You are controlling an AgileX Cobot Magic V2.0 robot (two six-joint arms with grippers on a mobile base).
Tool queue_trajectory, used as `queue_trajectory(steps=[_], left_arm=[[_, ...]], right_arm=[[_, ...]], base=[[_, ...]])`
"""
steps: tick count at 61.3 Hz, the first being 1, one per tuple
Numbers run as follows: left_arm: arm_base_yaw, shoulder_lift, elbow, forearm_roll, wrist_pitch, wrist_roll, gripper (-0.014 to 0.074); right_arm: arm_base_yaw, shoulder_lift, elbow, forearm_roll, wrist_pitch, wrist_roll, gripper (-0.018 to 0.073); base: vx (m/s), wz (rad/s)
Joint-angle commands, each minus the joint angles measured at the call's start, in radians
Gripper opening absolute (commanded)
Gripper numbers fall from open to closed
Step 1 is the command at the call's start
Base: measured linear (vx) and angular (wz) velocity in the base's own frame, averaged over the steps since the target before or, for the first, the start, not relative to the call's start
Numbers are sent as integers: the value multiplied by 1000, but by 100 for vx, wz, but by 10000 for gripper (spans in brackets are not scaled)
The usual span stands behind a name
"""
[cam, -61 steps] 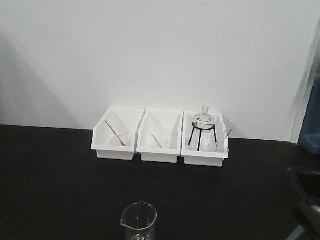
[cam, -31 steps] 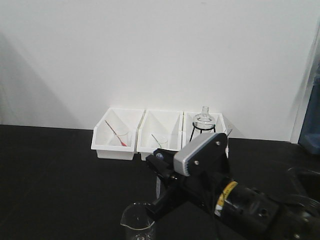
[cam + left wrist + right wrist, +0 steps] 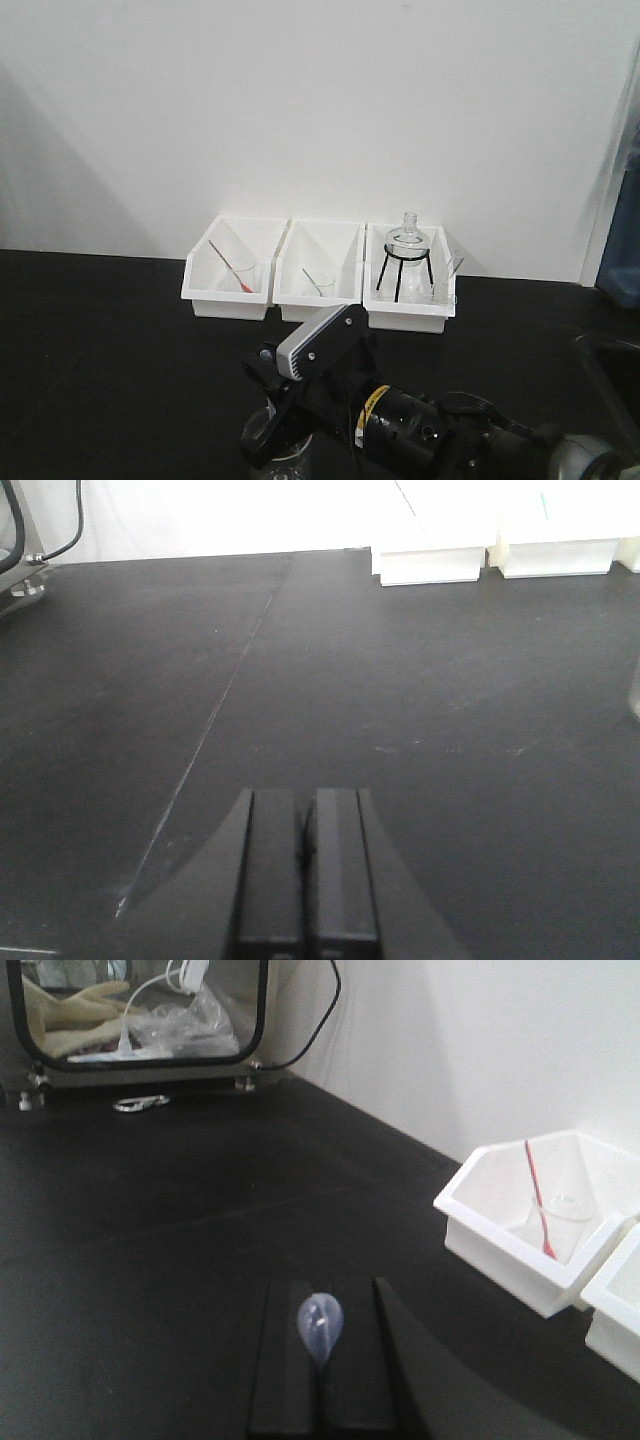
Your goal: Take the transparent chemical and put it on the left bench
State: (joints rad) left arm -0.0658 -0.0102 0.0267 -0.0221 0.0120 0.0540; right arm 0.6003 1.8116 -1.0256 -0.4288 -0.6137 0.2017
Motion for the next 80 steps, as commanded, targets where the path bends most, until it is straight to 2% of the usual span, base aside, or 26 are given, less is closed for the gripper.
queue_trajectory(steps=[1, 10, 22, 28, 33, 47, 54, 63, 67, 70, 76, 80], left_arm=[[-2, -19, 16, -1, -78, -8, -3], [-2, -19, 16, -1, -78, -8, -3], [-2, -19, 16, -1, -78, -8, -3], [-2, -19, 16, -1, -78, -8, -3], [-2, -19, 16, -1, -78, -8, -3], [-2, -19, 16, -1, -78, -8, -3], [-2, -19, 16, -1, -78, -8, -3], [-2, -19, 16, -1, -78, -8, -3], [-2, -19, 16, -1, -78, -8, -3], [-2, -19, 16, -1, -78, -8, -3], [-2, -19, 16, -1, -78, -8, -3], [-2, -19, 16, -1, -78, -8, -3]], right_arm=[[-1, -39, -33, 31, -68, -13, 79], [-1, -39, -33, 61, 28, -6, 228], [-1, -39, -33, 74, 19, -6, 504], [-1, -39, -33, 77, 20, -6, 587], [-1, -47, -33, 77, 26, 4, 601], [-1, -82, -33, 65, 51, 113, 562], [-1, -70, -33, -24, 91, 197, 545], [6, -60, -33, -155, 153, 163, 530], [20, -67, -33, -184, 183, 160, 530], [26, -62, -33, -172, 170, 175, 531], [17, -46, -33, -27, 55, 316, 531], [10, -43, -33, 25, 15, 317, 531]], base=[[0, 0], [0, 0], [0, 0], [0, 0], [0, 0], [0, 0], [0, 0], [0, 0], [0, 0], [0, 0], [0, 0], [0, 0]])
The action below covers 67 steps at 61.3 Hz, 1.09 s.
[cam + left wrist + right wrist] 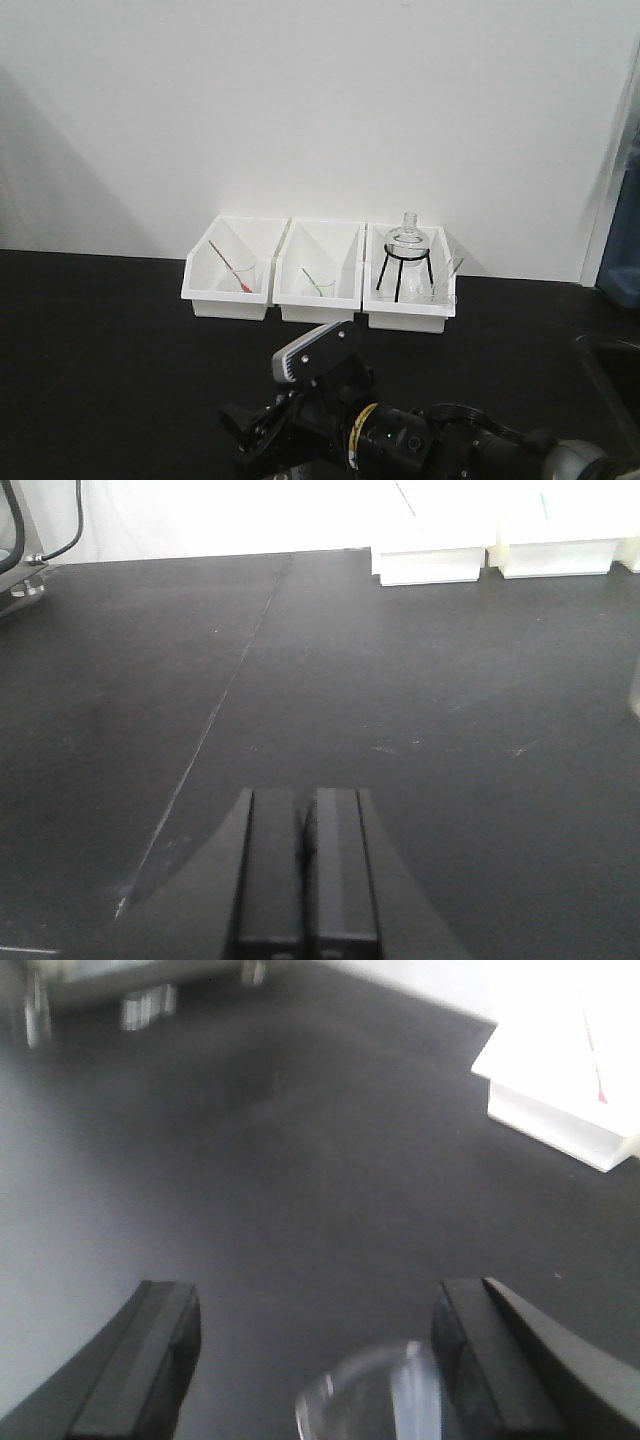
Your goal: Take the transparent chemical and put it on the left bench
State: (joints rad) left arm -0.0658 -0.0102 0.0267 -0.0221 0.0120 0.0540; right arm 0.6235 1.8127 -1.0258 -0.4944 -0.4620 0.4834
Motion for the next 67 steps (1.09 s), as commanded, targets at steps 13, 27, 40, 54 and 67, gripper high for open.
queue_trajectory(steps=[13, 27, 40, 54, 67], left_arm=[[-2, -19, 16, -1, -78, -8, -3], [-2, -19, 16, -1, -78, -8, -3], [-2, -19, 16, -1, -78, -8, -3], [-2, -19, 16, -1, -78, -8, -3], [-2, -19, 16, -1, -78, -8, -3]], right_arm=[[14, -61, -33, 21, 68, -248, 531], [12, -202, -30, 120, 111, -224, 531], [13, -442, -30, 120, 387, -224, 531], [14, -626, -29, 137, 642, -224, 529], [14, -746, -29, 182, 861, -225, 471]], base=[[0, 0], [0, 0], [0, 0], [0, 0], [0, 0]])
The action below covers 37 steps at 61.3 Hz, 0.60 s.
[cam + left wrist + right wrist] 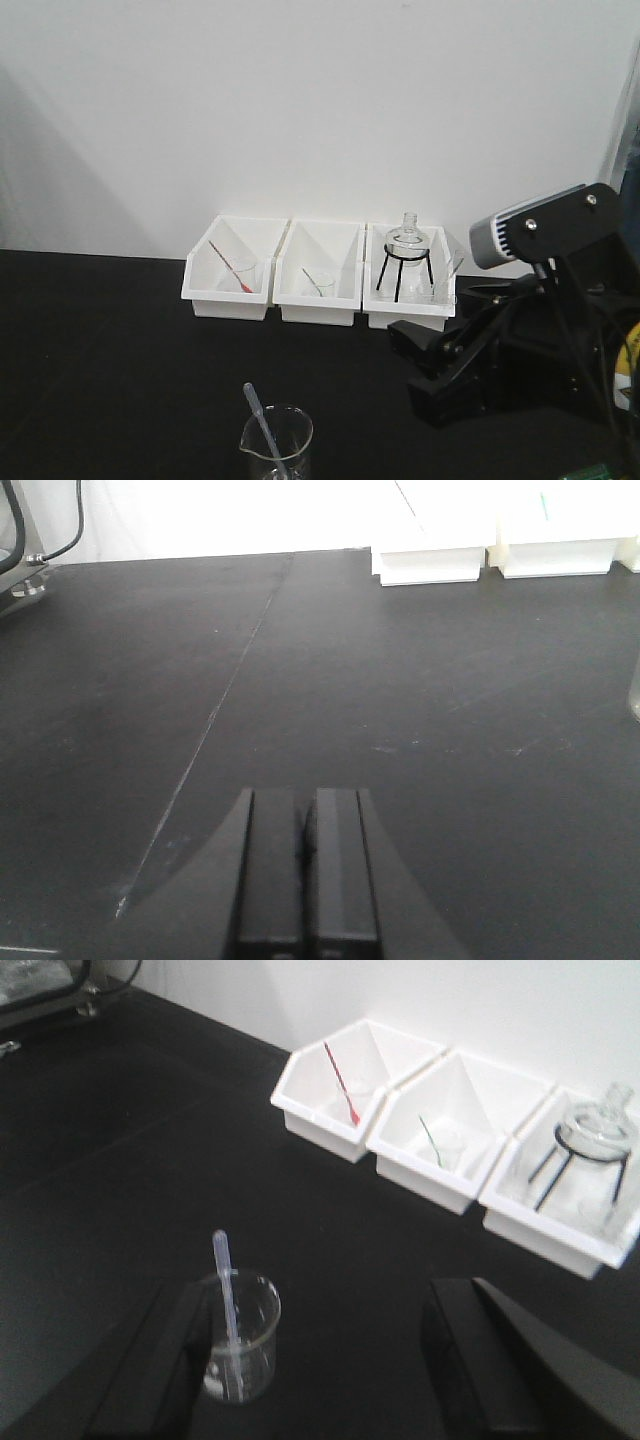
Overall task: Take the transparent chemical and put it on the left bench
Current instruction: 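Lower the pipette into the beaker and open the right gripper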
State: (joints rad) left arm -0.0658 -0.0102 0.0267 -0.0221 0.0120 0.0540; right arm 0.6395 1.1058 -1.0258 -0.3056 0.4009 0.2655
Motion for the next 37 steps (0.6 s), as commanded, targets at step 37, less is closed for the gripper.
queue_trajectory(steps=[37], left_arm=[[-2, -19, 16, -1, -78, -8, -3]], right_arm=[[-47, -187, 142, -66, -84, -10, 310]], base=[[0, 0]])
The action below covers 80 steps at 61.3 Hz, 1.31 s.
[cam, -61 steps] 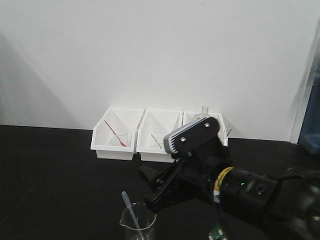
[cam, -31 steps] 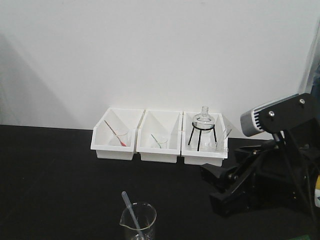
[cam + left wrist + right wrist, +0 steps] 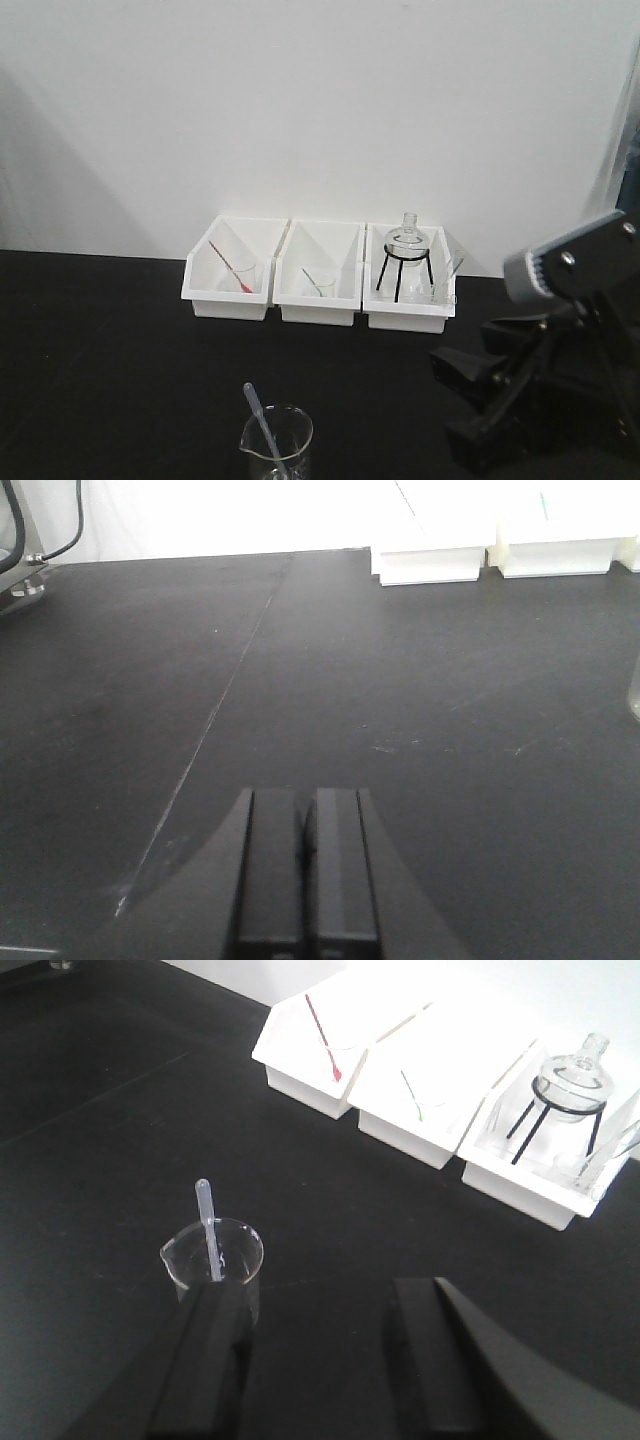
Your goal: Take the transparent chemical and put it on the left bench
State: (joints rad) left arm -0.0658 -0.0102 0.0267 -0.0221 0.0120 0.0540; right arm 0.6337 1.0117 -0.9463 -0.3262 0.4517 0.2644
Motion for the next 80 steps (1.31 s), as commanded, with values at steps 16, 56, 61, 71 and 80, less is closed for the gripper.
queue_trajectory(steps=[16, 56, 61, 71, 80], left_arm=[[-2, -19, 16, -1, -78, -8, -3], [-2, -19, 16, -1, -78, -8, -3], [-2, -19, 16, -1, -78, -8, -3], [-2, -19, 16, -1, -78, -8, -3], [-2, -19, 16, -1, -78, -8, -3]], right_arm=[[-464, -502, 498, 82, -488, -14, 109], [-695, -1015, 984, 297, -334, -361, -7], [-695, -1015, 984, 297, -335, -361, -7], [-695, -1015, 984, 297, -335, -361, -7], [-695, -1015, 984, 297, -335, -361, -7]], base=[[0, 0], [0, 0], [0, 0], [0, 0], [0, 0]])
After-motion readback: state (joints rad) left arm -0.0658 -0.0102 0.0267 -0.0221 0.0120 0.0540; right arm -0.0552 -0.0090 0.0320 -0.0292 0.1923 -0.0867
